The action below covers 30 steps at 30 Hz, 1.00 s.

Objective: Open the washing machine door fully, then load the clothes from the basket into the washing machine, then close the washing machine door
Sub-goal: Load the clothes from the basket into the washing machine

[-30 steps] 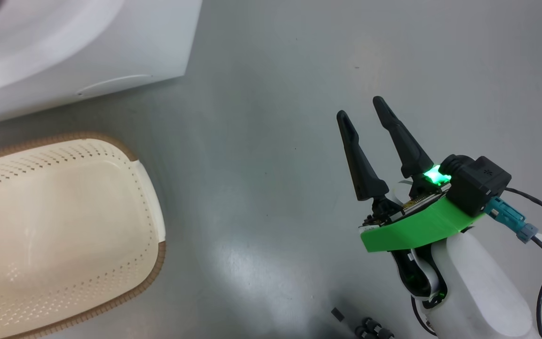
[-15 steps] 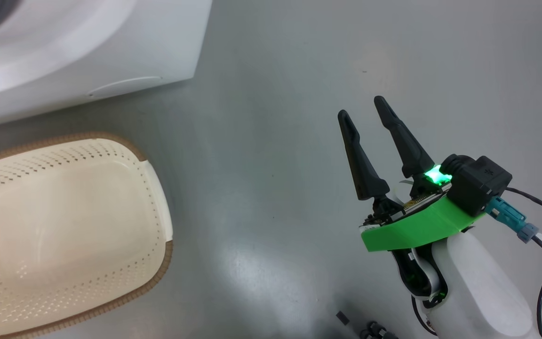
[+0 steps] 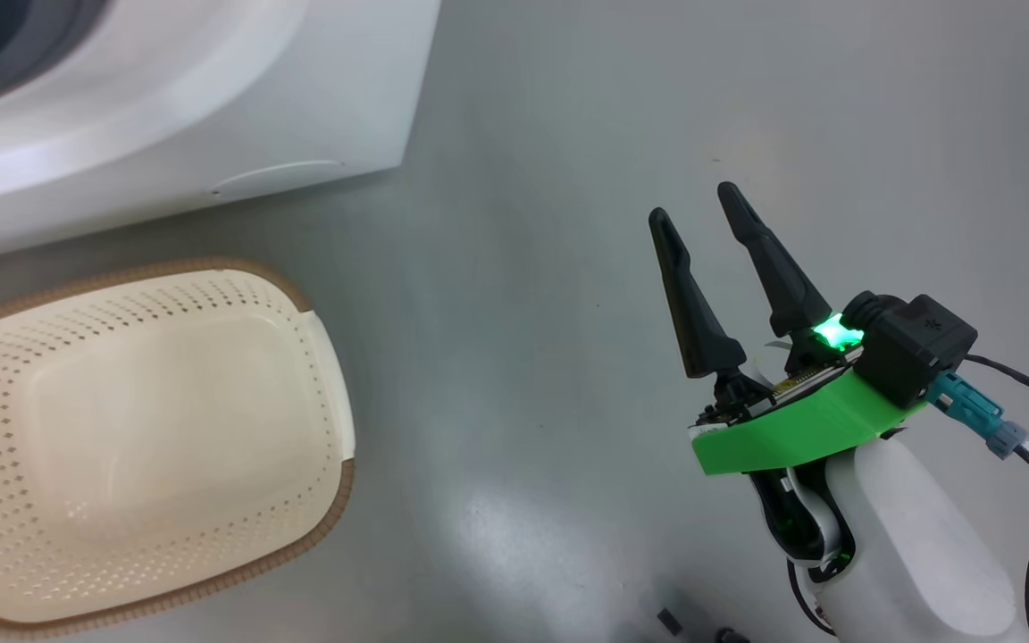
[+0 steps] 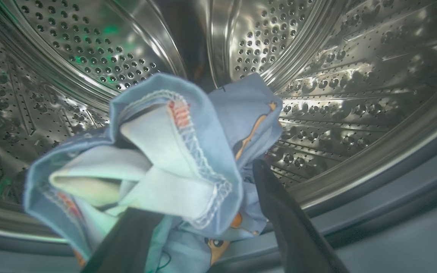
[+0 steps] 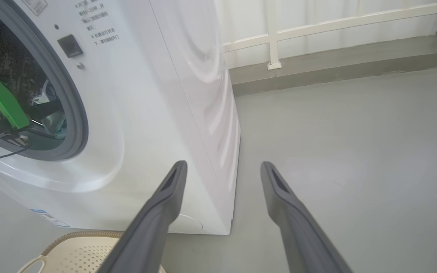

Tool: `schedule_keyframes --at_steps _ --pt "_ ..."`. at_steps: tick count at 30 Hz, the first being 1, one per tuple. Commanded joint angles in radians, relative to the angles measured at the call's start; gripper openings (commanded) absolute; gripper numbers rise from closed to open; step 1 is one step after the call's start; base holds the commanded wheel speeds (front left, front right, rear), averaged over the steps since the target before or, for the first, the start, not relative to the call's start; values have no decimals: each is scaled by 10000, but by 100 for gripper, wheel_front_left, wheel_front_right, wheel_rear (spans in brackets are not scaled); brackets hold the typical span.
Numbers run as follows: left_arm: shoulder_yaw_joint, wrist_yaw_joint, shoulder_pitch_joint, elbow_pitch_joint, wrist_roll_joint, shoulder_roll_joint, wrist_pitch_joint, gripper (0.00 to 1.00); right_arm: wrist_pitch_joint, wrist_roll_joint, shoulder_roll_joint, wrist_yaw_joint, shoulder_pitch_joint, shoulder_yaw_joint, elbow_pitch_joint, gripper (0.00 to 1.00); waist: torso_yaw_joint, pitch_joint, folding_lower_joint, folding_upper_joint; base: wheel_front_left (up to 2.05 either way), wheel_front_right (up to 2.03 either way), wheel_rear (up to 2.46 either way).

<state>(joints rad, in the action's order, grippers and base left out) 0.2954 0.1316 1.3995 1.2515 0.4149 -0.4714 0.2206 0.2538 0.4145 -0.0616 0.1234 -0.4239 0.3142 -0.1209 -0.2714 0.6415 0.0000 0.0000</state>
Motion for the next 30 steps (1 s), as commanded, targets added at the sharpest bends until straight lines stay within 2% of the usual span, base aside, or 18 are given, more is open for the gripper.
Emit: schedule_keyframes --at_steps 1,13,20,30 --pt "-62 -10 -172 -290 209 -397 147 100 80 -18 -12 73 109 81 186 100 92 -104 0 0 0 0 0" --pt "391 -10 -1391 -1383 1070 -247 406 100 80 9 -204 73 235 -39 121 100 449 -735 0 0 0 0 0" --pt "-215 -10 -2357 -2417 1034 -193 409 100 80 45 -340 73 403 -108 62 100 613 -1236 0 0 0 0 0" --pt "-1403 -68 -4149 -3712 440 275 410 100 80 116 -672 73 777 -239 -25 100 970 -2097 0 0 0 0 0"
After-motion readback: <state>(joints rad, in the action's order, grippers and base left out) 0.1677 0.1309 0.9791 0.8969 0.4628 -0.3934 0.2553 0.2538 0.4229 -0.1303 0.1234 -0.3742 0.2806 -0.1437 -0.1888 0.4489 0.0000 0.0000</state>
